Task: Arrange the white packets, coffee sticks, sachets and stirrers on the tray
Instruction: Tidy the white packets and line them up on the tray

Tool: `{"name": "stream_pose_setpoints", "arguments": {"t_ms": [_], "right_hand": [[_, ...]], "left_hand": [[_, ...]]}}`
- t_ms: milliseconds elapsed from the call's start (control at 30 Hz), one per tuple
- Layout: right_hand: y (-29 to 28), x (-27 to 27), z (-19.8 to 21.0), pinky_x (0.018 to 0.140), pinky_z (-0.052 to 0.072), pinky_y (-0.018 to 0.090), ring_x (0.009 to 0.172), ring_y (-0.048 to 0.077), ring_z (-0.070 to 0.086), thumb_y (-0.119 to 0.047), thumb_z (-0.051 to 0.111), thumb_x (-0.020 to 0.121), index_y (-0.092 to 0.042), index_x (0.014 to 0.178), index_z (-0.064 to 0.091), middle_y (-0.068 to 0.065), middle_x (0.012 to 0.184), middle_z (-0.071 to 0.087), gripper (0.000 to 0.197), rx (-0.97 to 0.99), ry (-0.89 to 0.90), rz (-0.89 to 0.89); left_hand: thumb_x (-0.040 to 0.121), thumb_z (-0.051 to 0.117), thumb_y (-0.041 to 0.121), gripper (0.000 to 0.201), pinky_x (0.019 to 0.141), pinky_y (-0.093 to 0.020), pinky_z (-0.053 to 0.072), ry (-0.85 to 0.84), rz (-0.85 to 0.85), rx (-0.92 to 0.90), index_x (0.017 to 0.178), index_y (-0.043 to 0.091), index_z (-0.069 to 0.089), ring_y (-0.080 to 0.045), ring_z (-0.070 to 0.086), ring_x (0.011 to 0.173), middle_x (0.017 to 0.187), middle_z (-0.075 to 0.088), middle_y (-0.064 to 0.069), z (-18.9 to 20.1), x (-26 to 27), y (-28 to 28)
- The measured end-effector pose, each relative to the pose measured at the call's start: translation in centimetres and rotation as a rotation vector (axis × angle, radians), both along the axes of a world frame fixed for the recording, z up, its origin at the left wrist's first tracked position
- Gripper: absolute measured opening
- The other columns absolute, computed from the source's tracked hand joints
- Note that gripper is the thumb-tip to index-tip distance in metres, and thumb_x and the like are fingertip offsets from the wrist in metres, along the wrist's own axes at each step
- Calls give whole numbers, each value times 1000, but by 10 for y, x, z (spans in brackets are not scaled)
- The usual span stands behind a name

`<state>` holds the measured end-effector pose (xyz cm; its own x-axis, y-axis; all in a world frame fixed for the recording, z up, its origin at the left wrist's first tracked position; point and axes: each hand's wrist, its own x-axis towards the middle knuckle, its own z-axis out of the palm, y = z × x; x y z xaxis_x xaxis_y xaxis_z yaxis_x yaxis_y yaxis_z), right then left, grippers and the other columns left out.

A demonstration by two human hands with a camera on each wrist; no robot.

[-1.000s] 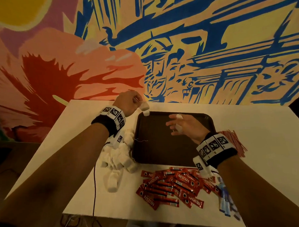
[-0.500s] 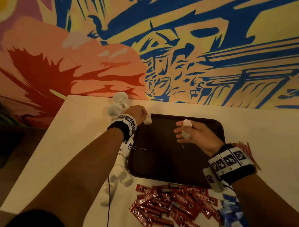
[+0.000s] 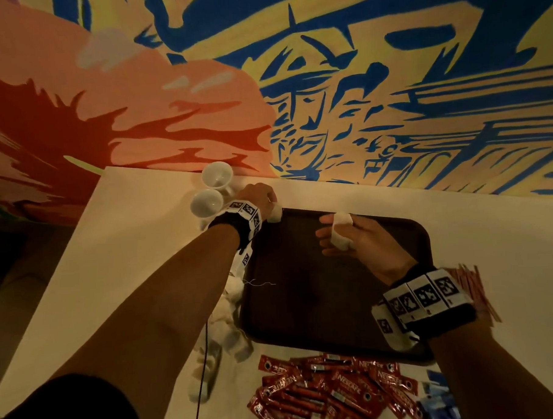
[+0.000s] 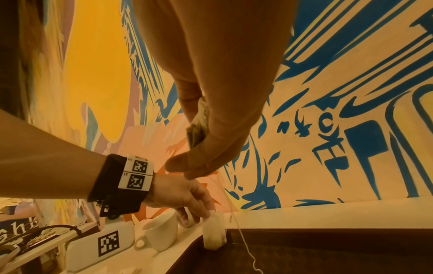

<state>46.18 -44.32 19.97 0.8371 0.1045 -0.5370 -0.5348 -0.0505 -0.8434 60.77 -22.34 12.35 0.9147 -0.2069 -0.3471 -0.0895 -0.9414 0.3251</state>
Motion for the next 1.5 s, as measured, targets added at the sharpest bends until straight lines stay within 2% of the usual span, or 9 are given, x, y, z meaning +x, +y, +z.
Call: {"name": "stream_pose_setpoints", "arguments": {"t_ms": [367, 433, 600, 800, 1033, 1167, 1300, 1400, 1500], "right_hand": [[21, 4, -22, 86, 59, 39, 111, 32, 64, -10, 39, 106, -11, 122, 64, 23, 126, 65, 30, 151, 112, -71], [24, 0, -20, 86, 60, 36, 114, 32, 63, -7, 35, 108, -6, 129, 60, 20, 125, 66, 33, 157, 101, -80], [32, -15, -17, 93, 59, 40, 119, 28, 65, -10, 41, 108, -12, 133, 56, 12, 126, 70, 28, 143, 31, -63], [41, -43, 5, 92, 59, 40, 115, 25, 69, -15, 47, 108, -11, 128, 55, 13, 128, 68, 22, 168, -38, -94], [46, -99, 42, 82, 61, 33, 105, 25, 71, -17, 56, 104, -4, 117, 67, 17, 121, 68, 22, 117, -232, -93], [44, -130, 56, 80, 60, 32, 101, 25, 73, -22, 58, 103, -4, 116, 71, 17, 115, 72, 26, 74, -308, -55], [45, -163, 63, 76, 60, 30, 90, 20, 73, -23, 63, 100, -5, 115, 71, 14, 108, 75, 25, 83, -331, -5], [46, -182, 59, 64, 57, 27, 77, 18, 67, -18, 71, 95, -6, 112, 72, 9, 95, 77, 21, 9, -363, 52], [48, -198, 51, 55, 48, 26, 67, 20, 58, -20, 74, 94, -7, 107, 73, 18, 91, 74, 19, -122, -401, 99]], "left_hand": [[95, 60, 23, 15, 89, -30, 44, -119, 27, -28, 109, 20, 63, -21, 59, 106, 117, 65, -4, -13, 13, 7], [94, 59, 27, 16, 84, -29, 46, -164, 50, -60, 108, 20, 62, -18, 60, 94, 108, 69, -2, -6, 12, 12], [94, 60, 26, 21, 90, -37, 54, -209, 104, -215, 113, 19, 66, -21, 65, 96, 106, 70, -1, 27, -5, 27], [94, 66, 26, 12, 72, -23, 47, -126, -64, -466, 103, 20, 70, -8, 65, 88, 96, 67, 10, 79, -57, 28], [99, 59, 35, 25, 74, -33, 60, 139, -221, -722, 115, 19, 69, -17, 71, 85, 103, 71, 2, 146, -156, 15], [94, 69, 29, 26, 68, -31, 58, 80, -298, -741, 113, 12, 69, -11, 65, 73, 92, 70, -9, 162, -202, 13], [91, 73, 24, 20, 60, -24, 51, -29, -303, -735, 108, 12, 71, -7, 62, 63, 83, 68, -3, 167, -235, 16], [89, 76, 20, 15, 60, -25, 51, -56, -268, -756, 103, 16, 71, -15, 61, 63, 81, 63, -4, 166, -256, 21], [86, 78, 17, 14, 66, -23, 50, -52, -261, -746, 98, 22, 72, -12, 59, 69, 82, 61, 0, 165, -278, 25]]}}
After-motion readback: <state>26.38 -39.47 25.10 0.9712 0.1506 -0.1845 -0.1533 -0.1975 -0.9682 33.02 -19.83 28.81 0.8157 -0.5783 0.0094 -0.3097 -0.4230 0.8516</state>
